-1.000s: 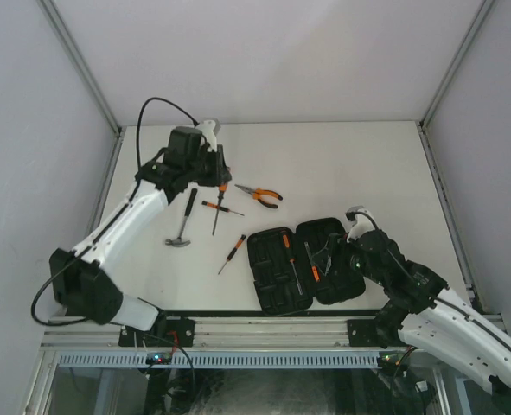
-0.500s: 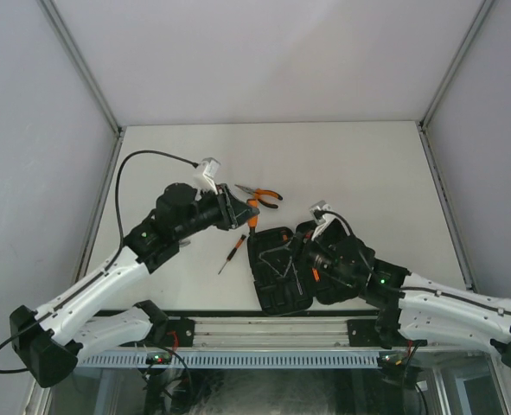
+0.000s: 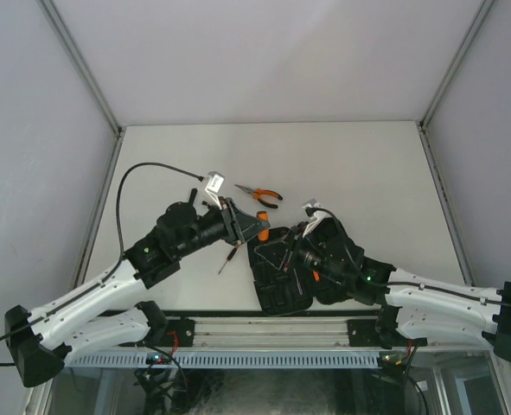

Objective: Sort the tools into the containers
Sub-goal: Adjust the screwdriver.

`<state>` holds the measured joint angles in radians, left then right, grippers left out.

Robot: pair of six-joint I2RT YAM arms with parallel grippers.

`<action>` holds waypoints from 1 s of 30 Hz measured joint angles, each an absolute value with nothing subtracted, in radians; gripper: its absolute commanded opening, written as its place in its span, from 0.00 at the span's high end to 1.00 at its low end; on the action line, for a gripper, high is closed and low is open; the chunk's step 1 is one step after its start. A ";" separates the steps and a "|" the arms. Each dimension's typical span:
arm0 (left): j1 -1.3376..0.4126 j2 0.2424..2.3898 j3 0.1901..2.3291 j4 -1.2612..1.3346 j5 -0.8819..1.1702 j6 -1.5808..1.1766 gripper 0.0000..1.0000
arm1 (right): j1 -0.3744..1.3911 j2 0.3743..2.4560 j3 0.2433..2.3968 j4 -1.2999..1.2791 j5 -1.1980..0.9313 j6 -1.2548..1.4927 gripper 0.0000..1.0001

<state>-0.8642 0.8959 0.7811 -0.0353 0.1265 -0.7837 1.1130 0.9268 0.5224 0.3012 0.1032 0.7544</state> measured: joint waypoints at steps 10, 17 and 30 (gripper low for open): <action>-0.877 0.852 0.749 -0.015 0.107 -0.804 0.41 | 1.119 0.916 0.526 0.276 0.123 0.727 1.00; -0.877 0.813 0.775 -0.079 0.104 -0.772 0.32 | 1.119 0.826 0.526 0.152 0.299 0.617 1.00; -0.878 0.717 0.867 -0.310 0.029 -0.704 0.29 | 1.119 0.627 0.526 0.045 0.148 -0.050 1.00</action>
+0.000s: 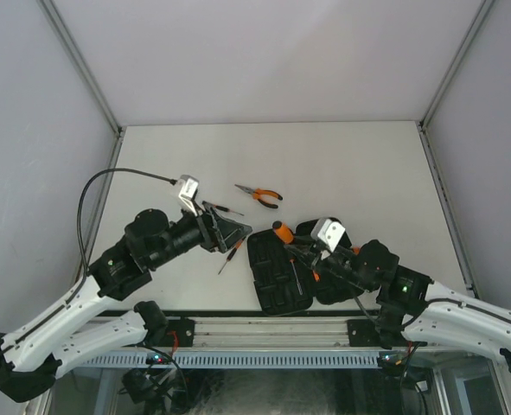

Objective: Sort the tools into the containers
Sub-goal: Adjust the screwdriver.

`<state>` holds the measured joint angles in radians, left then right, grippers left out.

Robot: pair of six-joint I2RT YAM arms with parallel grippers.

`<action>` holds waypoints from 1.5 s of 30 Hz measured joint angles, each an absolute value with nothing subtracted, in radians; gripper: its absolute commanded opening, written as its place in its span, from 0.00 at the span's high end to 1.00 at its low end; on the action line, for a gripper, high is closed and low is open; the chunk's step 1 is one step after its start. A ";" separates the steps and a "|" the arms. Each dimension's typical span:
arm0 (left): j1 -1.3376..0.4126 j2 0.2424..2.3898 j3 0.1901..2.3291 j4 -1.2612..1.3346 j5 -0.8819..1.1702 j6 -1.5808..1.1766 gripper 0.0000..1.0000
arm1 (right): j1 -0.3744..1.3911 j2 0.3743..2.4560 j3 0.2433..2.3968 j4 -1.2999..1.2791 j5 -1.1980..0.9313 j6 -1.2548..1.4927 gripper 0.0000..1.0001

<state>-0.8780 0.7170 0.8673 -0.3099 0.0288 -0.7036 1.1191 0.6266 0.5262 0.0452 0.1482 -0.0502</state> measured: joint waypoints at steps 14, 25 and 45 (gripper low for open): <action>-0.929 0.778 0.893 -0.416 0.084 -0.644 0.21 | 1.142 0.663 0.542 -0.282 -0.110 -0.749 1.00; -1.066 0.910 0.906 -0.401 0.121 -0.624 0.23 | 1.188 0.727 0.583 -0.359 -0.079 -1.007 1.00; -1.137 1.086 0.898 -0.356 0.216 -0.599 0.83 | 1.233 0.677 0.584 -0.356 -0.012 -1.104 0.92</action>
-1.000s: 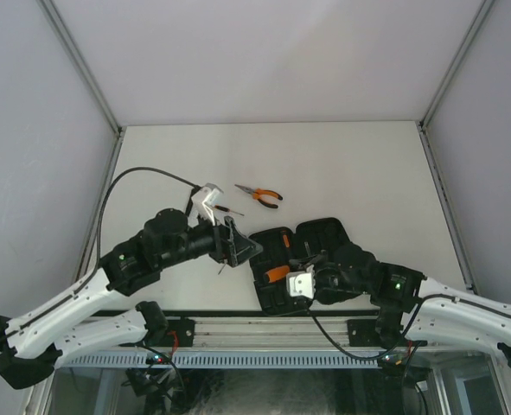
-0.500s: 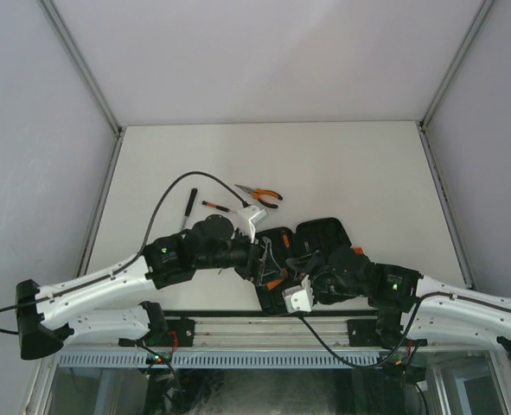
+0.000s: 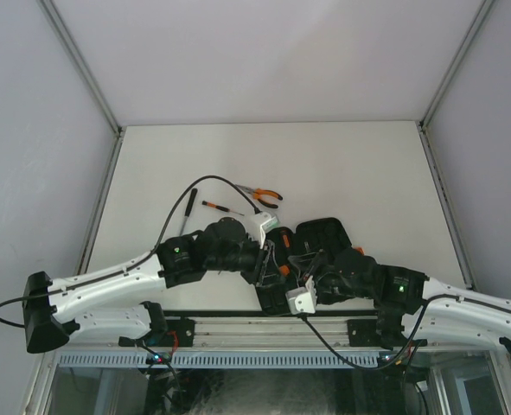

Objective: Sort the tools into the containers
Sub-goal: Adjust the screwdriver.

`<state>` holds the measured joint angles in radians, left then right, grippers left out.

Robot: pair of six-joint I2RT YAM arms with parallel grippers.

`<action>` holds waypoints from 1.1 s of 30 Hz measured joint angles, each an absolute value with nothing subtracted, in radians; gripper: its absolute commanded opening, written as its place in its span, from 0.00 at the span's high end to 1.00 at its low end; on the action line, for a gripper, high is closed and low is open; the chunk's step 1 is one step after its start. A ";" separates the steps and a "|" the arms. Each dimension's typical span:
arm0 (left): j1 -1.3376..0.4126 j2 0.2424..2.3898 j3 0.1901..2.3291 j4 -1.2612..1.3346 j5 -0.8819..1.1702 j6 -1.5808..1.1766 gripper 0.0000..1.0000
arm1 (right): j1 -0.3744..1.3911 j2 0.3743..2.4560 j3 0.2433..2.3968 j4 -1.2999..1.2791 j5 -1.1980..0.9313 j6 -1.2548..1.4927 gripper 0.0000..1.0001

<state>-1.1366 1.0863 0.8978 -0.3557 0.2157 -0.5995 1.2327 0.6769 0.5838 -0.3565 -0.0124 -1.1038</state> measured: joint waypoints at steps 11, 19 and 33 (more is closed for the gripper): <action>-1.139 1.073 0.896 -0.364 0.151 -0.601 1.00 | 1.240 0.641 0.584 -0.351 -0.009 -1.086 0.47; -1.132 1.027 0.893 -0.389 0.020 -0.601 1.00 | 1.240 0.556 0.586 -0.313 -0.017 -0.918 0.34; -1.124 0.839 0.803 -0.383 -0.168 -0.601 1.00 | 1.243 0.552 0.493 -0.017 0.241 -0.067 0.39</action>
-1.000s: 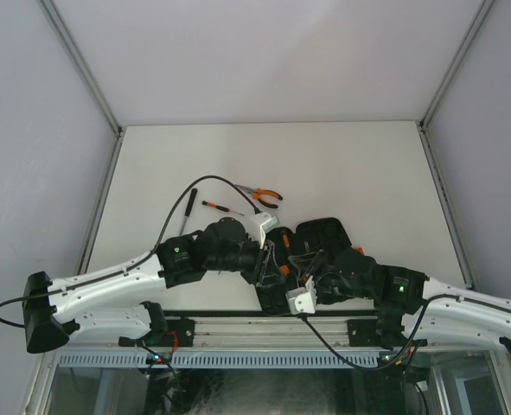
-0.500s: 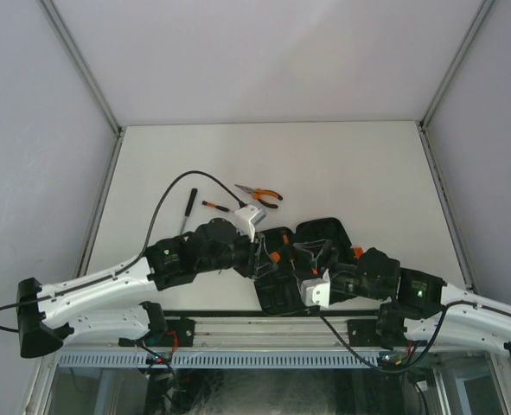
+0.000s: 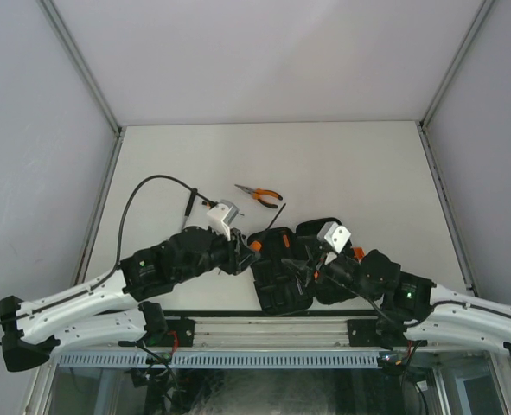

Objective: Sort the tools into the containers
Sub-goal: Adjust the screwdriver.

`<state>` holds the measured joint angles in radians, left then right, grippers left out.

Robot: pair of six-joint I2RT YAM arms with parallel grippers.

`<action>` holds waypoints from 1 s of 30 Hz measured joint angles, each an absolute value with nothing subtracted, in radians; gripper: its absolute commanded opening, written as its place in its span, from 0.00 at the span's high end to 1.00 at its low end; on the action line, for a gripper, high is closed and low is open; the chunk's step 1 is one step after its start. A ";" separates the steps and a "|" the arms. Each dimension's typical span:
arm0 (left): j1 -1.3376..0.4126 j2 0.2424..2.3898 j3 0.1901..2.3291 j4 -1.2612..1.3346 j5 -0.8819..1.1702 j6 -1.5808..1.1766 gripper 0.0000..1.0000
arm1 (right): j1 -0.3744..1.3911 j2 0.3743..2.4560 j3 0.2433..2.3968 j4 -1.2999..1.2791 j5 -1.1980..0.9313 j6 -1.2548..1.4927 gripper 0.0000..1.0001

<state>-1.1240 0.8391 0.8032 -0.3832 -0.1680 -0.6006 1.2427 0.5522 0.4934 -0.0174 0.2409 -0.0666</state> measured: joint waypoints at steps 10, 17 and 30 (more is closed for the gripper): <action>-1.124 0.794 0.758 -0.360 -0.205 -0.599 1.00 | 1.243 0.662 0.493 0.046 0.434 0.583 0.40; -1.124 0.791 0.748 -0.319 -0.198 -0.598 1.00 | 1.241 0.738 0.493 0.117 0.476 0.974 0.43; -1.124 0.785 0.701 -0.233 -0.124 -0.599 1.00 | 1.225 0.861 0.493 0.230 0.469 1.304 0.61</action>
<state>-1.1240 0.7845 0.7013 -0.2325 -0.1242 -0.5991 1.2247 0.8612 0.4931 0.2302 0.4686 1.3041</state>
